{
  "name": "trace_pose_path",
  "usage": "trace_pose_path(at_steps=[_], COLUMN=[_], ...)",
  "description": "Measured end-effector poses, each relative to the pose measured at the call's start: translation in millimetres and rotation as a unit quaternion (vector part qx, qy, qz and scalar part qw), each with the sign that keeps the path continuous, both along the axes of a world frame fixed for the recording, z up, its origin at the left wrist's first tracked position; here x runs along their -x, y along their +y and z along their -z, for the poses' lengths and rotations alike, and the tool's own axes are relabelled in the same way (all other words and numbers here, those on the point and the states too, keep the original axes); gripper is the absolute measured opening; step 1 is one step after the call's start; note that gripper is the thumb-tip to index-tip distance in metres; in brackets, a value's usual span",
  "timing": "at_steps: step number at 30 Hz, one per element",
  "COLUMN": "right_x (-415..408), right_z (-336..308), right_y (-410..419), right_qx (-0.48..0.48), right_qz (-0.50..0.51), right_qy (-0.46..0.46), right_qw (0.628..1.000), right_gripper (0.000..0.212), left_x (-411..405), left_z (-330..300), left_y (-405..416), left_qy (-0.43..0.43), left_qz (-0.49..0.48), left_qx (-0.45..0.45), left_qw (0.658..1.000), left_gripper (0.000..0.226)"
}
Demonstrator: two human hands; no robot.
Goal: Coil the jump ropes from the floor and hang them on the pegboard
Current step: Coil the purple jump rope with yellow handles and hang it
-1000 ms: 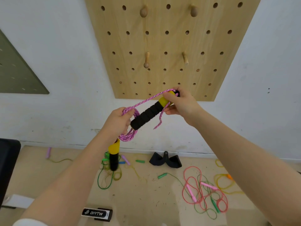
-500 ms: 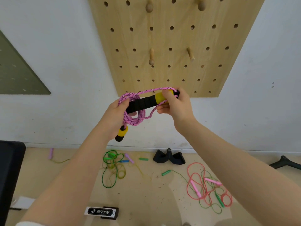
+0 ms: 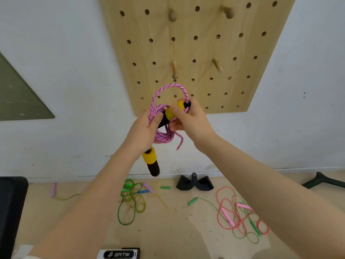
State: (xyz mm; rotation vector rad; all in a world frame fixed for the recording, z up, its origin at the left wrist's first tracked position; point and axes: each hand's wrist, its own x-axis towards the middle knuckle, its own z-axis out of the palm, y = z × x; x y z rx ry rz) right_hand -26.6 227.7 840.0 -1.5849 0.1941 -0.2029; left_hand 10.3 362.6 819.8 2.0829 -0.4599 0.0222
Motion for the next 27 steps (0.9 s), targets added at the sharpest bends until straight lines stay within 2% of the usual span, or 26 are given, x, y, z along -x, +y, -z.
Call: trace_pose_path(at_steps=[1,2,3,4,5,6,7,8,9,10,12,14,15,16,18,20,22,24,26,27], right_x=[-2,-1,-4,-5,-5,-4,-6,-6,-7,-7,-5,-5,-4,-2,-1,-1,0,4,8,11], right_z=[4,8,16,20,21,17,15,14,15,16,18,26,27,25,27,30,32,36,43,45], right_y=[4,7,9,11,11,9,4,-3,-11,-16,-15,-7,-4,0,0,-4,-12,-18,-19,-16], right_qx=[0.093,0.233,0.364,0.423,0.395,0.279,0.107,-0.047,-0.141,-0.173,-0.165,-0.169,-0.163,-0.147,-0.093,-0.049,0.003,0.078,0.172,0.184], right_qz=[-0.01,-0.021,-0.026,-0.04,-0.072,-0.122,-0.167,-0.193,-0.207,-0.22,-0.261,-0.294,-0.287,-0.265,-0.232,-0.226,-0.227,-0.213,-0.155,-0.116], right_qy=[-0.015,-0.026,-0.032,-0.027,-0.02,-0.009,-0.009,-0.003,0.008,0.022,0.029,0.036,0.042,0.046,0.031,0.034,0.082,0.118,0.115,0.102], right_qw=[0.995,0.972,0.93,0.905,0.916,0.952,0.98,0.98,0.968,0.96,0.951,0.94,0.943,0.952,0.968,0.972,0.97,0.967,0.966,0.971], right_gripper=[0.013,0.018,0.026,0.036,0.046,0.055,0.062,0.07,0.076,0.077,0.067,0.042,0.032,0.03,0.046,0.061,0.075,0.094,0.094,0.089], left_x=[1,1,3,1,0,-2,-3,-4,-4,-4,-4,1,2,1,2,1,0,3,4,5], left_z=[-4,-5,-8,-6,-5,-5,-4,-4,-5,-6,-7,-9,-9,-7,-8,-5,0,9,17,20], left_y=[-1,-1,-1,-1,0,2,4,6,7,8,8,6,6,6,9,11,12,13,10,8], left_qy=[0.031,0.069,0.101,0.116,0.128,0.142,0.161,0.183,0.205,0.22,0.226,0.221,0.217,0.217,0.222,0.225,0.247,0.288,0.332,0.352], left_qz=[0.009,0.014,0.022,0.031,0.038,0.044,0.051,0.065,0.078,0.088,0.109,0.129,0.136,0.14,0.133,0.144,0.14,0.137,0.136,0.125], left_qx=[0.052,0.11,0.154,0.171,0.171,0.171,0.172,0.185,0.203,0.22,0.223,0.21,0.208,0.207,0.201,0.183,0.185,0.209,0.251,0.293], left_qw=[0.998,0.991,0.983,0.978,0.976,0.974,0.971,0.964,0.954,0.946,0.942,0.944,0.944,0.944,0.945,0.946,0.941,0.924,0.899,0.88], left_gripper=[0.028,0.026,0.025,0.024,0.025,0.03,0.042,0.053,0.055,0.05,0.037,0.032,0.03,0.029,0.029,0.039,0.042,0.034,0.031,0.03])
